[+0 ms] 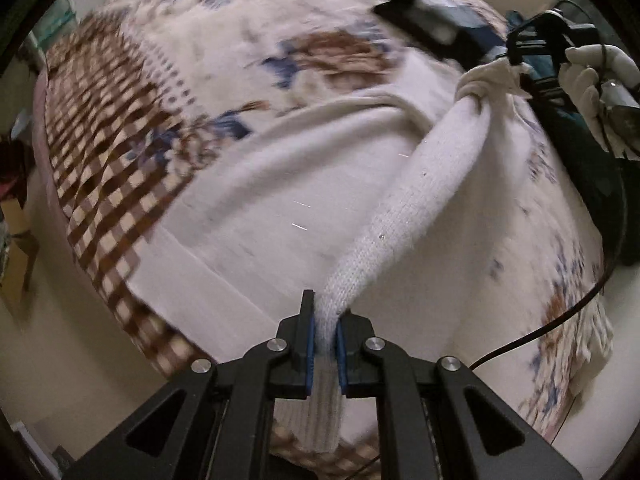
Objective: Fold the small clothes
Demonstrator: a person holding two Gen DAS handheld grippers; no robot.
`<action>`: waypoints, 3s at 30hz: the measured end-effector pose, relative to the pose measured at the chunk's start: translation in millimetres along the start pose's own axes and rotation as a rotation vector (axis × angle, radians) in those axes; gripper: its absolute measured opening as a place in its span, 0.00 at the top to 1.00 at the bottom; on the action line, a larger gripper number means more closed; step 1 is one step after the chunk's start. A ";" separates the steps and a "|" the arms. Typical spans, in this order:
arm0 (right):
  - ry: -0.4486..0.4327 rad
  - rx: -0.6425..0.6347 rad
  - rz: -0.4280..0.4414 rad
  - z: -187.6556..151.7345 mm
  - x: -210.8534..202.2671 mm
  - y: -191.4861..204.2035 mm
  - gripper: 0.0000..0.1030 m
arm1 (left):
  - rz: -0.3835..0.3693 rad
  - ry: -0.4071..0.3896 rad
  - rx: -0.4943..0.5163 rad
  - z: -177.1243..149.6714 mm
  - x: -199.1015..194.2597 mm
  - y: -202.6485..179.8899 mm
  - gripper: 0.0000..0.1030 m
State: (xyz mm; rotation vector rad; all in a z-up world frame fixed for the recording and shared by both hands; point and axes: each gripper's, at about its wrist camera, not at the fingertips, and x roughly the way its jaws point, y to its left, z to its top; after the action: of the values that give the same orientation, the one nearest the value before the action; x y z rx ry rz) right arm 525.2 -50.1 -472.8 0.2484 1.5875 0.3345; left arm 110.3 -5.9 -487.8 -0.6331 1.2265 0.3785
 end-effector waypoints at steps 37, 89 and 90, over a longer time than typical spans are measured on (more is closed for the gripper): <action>0.173 0.076 0.072 -125.1 92.5 55.4 0.93 | -0.070 0.042 0.053 61.0 19.9 98.4 0.96; -0.139 0.309 0.254 -28.4 -0.9 -184.8 0.15 | -0.191 0.062 0.232 327.3 90.3 -118.6 0.27; -0.138 0.299 0.259 -38.3 -3.8 -179.6 0.14 | -0.170 0.040 0.246 321.5 77.8 -116.1 0.18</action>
State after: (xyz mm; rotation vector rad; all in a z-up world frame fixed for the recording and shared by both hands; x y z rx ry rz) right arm 495.5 -221.0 -533.3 0.6976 1.4665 0.2709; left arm 443.0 103.0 -469.3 -0.5289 1.2240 0.0714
